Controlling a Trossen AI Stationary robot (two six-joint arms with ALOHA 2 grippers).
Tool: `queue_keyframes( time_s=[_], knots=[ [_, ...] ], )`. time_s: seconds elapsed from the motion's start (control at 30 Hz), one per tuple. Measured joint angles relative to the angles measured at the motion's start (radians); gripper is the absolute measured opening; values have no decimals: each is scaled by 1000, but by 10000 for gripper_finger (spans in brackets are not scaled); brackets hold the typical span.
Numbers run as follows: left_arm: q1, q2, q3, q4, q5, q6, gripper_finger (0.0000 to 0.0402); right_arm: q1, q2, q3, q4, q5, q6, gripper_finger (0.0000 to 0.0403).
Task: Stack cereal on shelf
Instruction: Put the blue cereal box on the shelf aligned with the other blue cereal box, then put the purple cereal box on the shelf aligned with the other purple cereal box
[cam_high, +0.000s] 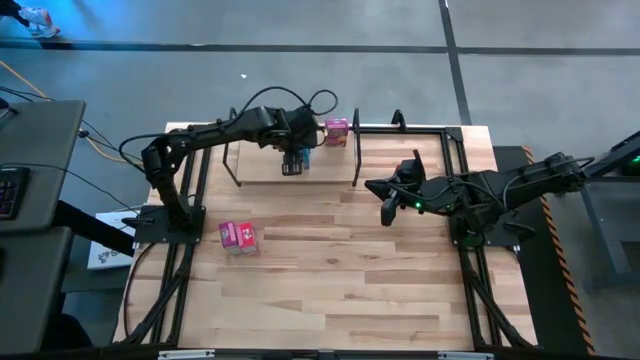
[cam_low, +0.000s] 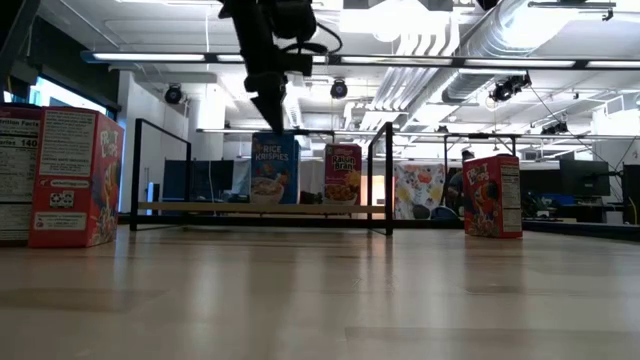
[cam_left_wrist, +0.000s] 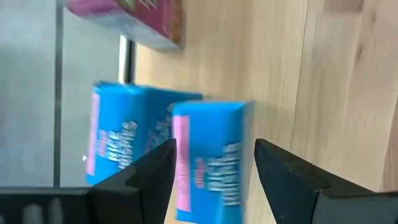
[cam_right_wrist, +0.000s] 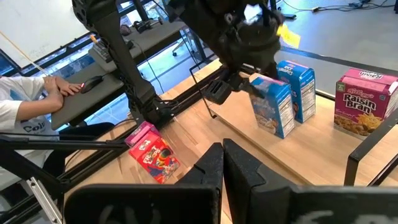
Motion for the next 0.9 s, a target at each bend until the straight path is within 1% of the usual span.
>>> queue_keyframes(
  time_s=[0.17,0.27,0.37,0.43,0.5,0.6,0.8,0.9],
  knots=[
    [0,-5,102,-30,-20,-24,207,0,0,0,0,0,-4,0],
    [1,-34,158,-4,-3,-155,207,0,0,0,-7,24,-5,0],
    [2,-106,164,78,123,-278,205,0,0,0,-17,51,-1,0],
    [-4,-162,152,168,208,-354,203,0,0,0,-23,64,-1,0],
    [-19,-231,104,263,264,-414,201,0,0,0,-24,70,-6,0],
    [-54,-347,-10,421,301,-476,198,0,0,0,-26,71,-28,0],
    [-172,-596,-316,698,306,-578,198,0,0,0,-26,95,-35,0],
    [-234,-689,-461,803,299,-640,198,0,0,0,-26,98,-35,0]
  ],
)
